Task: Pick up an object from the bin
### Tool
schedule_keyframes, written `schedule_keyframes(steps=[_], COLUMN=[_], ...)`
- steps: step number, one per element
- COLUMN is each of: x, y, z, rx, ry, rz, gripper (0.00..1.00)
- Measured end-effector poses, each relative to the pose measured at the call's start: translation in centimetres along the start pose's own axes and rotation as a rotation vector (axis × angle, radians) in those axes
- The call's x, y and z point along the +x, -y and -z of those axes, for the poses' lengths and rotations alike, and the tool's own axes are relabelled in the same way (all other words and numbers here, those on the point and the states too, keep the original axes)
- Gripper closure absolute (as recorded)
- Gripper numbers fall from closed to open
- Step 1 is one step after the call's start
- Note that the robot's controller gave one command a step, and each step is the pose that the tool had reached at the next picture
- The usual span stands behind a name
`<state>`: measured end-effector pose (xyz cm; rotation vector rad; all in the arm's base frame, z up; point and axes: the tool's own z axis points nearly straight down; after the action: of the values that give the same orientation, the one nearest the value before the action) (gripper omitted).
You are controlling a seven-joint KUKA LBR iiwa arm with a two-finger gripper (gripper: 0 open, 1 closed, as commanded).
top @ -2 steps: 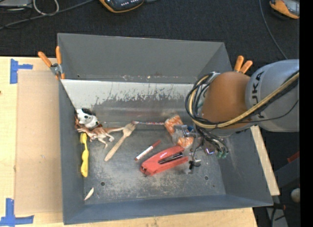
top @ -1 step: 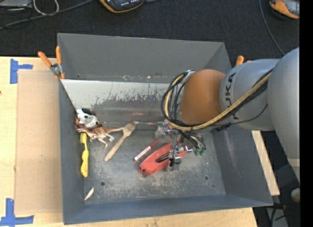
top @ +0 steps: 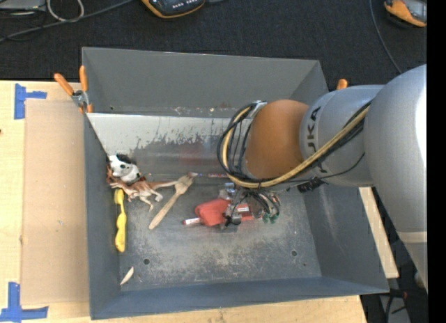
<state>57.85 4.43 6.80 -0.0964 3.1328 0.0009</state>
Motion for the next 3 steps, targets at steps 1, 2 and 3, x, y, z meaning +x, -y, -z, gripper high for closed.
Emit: schedule_keyframes(steps=[1,2,3], x=[0.1,-0.2,0.1], y=[0.4,1.8,2.3], z=[0.0,1.9,8.0], rx=[0.0,0.0,-0.001], ry=[-0.001,-0.003,-0.01], rz=[-0.017,0.145,0.093], gripper=[1.0,1.0,1.0])
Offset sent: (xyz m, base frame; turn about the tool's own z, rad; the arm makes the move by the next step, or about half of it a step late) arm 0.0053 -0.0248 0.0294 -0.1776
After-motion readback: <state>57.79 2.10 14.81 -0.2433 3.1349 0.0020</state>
